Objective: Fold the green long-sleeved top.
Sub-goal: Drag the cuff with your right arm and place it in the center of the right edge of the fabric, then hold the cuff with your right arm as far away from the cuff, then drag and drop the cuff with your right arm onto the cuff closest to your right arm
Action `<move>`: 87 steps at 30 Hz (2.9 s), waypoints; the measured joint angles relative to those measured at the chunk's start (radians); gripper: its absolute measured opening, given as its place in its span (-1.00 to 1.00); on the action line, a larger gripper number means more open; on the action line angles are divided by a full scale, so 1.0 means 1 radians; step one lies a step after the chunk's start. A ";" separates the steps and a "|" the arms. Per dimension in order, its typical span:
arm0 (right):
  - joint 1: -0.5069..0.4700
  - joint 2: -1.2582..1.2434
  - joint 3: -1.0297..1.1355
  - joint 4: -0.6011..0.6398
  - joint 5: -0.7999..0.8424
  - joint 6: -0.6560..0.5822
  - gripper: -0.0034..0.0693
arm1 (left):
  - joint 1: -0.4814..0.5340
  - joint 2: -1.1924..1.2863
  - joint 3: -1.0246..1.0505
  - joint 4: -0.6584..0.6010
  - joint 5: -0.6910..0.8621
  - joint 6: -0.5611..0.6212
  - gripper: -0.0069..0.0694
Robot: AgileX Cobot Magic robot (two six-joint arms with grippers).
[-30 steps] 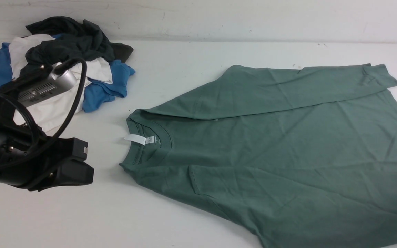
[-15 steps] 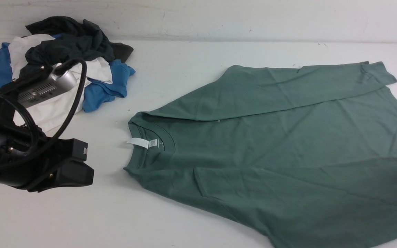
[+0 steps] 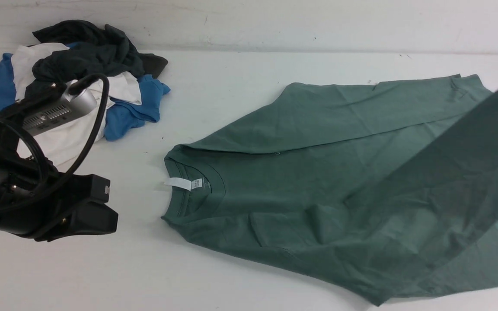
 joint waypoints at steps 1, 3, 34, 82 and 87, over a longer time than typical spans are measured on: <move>0.006 0.004 -0.001 0.000 -0.009 0.000 -0.86 | 0.000 0.000 0.000 0.000 0.000 0.000 -0.83; 0.029 0.065 -0.005 0.002 -0.047 0.000 -0.81 | 0.000 0.000 0.000 0.000 0.000 0.000 -0.83; 0.005 0.972 -0.790 0.110 -0.471 0.094 0.36 | 0.000 0.000 0.000 0.004 0.001 0.031 -0.83; -0.043 0.287 -0.213 -0.252 0.331 0.267 -0.85 | 0.000 0.000 0.000 0.003 -0.030 0.044 -0.83; -0.043 0.268 0.077 -0.251 0.320 0.269 -0.76 | 0.000 0.000 0.000 0.000 -0.037 0.044 -0.82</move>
